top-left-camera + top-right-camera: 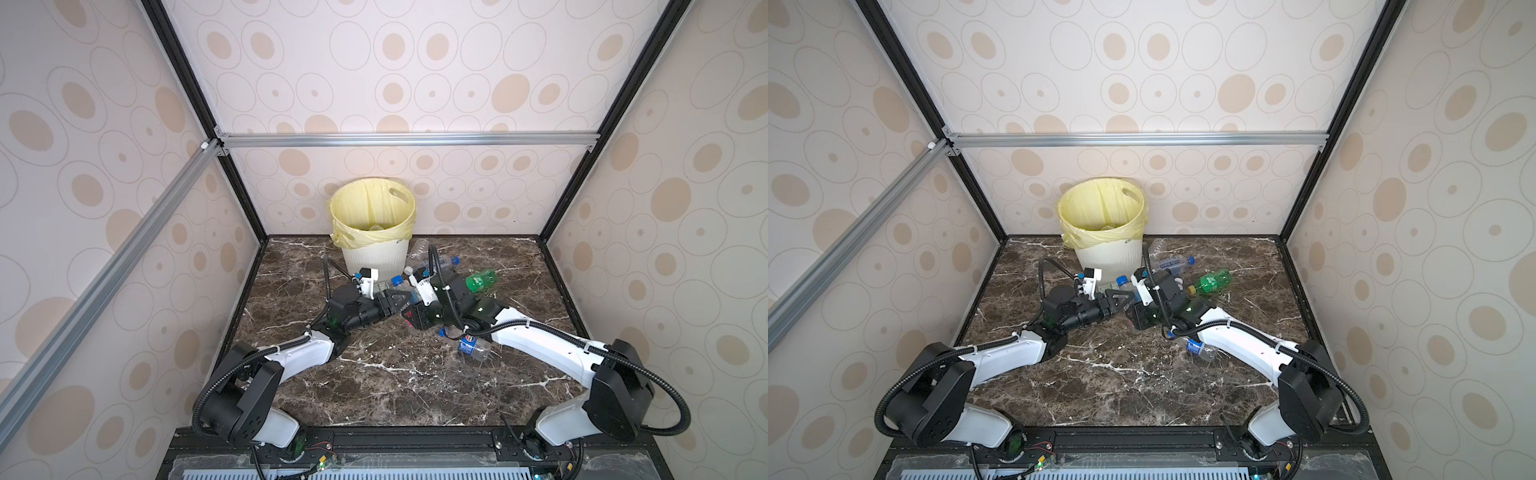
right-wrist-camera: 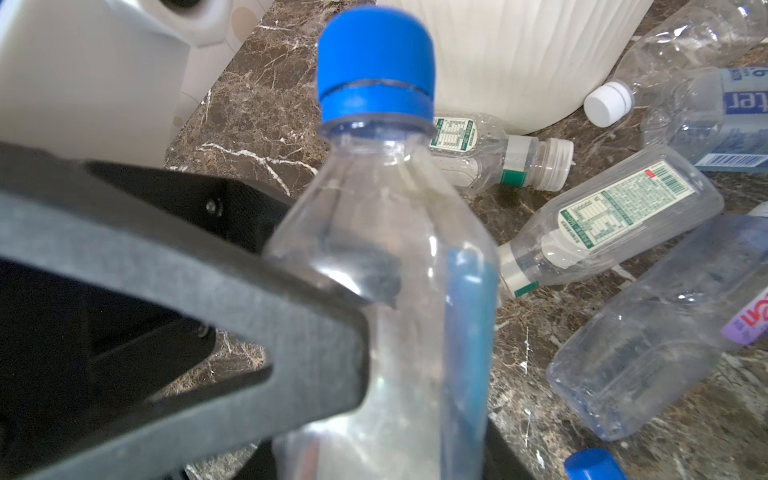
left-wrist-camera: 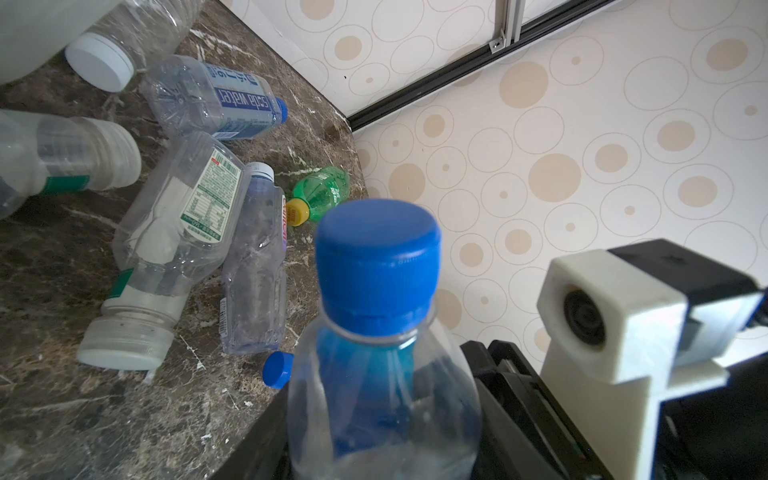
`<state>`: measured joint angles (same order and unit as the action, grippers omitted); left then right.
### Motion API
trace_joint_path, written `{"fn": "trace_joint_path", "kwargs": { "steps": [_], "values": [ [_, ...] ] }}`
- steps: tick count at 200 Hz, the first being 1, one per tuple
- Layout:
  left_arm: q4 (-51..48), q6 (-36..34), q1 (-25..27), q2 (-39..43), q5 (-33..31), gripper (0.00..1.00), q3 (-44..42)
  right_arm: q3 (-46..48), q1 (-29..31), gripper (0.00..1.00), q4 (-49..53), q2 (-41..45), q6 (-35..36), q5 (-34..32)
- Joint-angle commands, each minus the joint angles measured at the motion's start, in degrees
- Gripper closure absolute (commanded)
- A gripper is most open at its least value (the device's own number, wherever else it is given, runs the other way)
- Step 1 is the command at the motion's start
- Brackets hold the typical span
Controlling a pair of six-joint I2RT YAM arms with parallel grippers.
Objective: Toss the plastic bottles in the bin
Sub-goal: 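Pass the blue-cap bottle from the right gripper into the left gripper, then raise the blue-cap bottle over the bin with the left gripper while the right withdraws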
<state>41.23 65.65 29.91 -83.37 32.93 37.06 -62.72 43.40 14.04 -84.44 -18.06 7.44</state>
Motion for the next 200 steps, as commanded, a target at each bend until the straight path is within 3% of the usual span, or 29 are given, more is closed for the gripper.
{"fn": "trace_joint_path", "kwargs": {
  "steps": [1, 23, 56, 140, 174, 200],
  "values": [
    [-0.2, 0.3, 0.0, -1.0, -1.3, 0.45, 1.8, 0.5, 1.1, 0.52, -1.2, -0.2, 1.6, 1.6],
    [-0.3, 0.4, 0.0, -1.2, -1.6, 0.51, 1.5, 0.5, 1.1, 0.46, -1.0, 0.1, 1.8, 1.1],
    [-4.1, -1.8, -0.1, 0.2, -4.0, 0.51, 2.0, 1.1, 1.1, 0.3, 0.1, 1.8, 2.2, -0.1],
    [-21.2, -12.1, -4.1, 7.7, -12.1, 0.51, 7.0, 4.2, 1.1, 0.1, 2.0, 6.5, 3.9, -3.4],
    [-30.0, -18.7, -4.9, 12.0, -17.6, 0.51, 13.2, 3.5, 1.1, 0.0, 1.3, 8.3, 4.3, -3.9],
    [-36.3, -24.1, -5.2, 13.1, -21.0, 0.51, 21.0, 2.2, 1.2, 0.0, -0.3, 8.3, 5.7, -4.1]
  ]
}}
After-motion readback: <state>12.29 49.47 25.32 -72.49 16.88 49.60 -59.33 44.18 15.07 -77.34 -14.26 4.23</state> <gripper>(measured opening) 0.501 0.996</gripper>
